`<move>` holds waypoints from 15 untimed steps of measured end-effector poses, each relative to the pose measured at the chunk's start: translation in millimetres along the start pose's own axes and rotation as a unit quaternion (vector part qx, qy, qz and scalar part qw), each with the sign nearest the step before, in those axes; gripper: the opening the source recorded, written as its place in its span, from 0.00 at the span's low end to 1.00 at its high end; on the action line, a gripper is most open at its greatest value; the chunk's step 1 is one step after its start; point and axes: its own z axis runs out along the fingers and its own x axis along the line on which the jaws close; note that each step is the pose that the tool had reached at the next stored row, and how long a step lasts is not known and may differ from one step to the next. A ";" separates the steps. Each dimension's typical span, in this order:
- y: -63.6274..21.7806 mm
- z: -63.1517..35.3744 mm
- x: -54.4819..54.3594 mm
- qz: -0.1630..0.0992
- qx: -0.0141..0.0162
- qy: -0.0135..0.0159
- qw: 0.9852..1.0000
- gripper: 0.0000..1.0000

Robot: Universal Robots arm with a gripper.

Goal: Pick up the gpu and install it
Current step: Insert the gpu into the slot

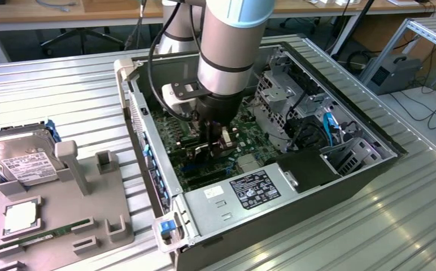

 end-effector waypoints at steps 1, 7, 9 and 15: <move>0.0 0.0 0.0 0.000 0.000 0.000 1.000 0.52; 0.0 -0.1 -0.9 0.000 0.000 0.000 1.000 0.52; 0.0 0.0 -1.3 0.000 0.000 0.000 1.000 0.52; 0.2 0.0 -2.5 0.000 0.000 0.000 1.000 0.27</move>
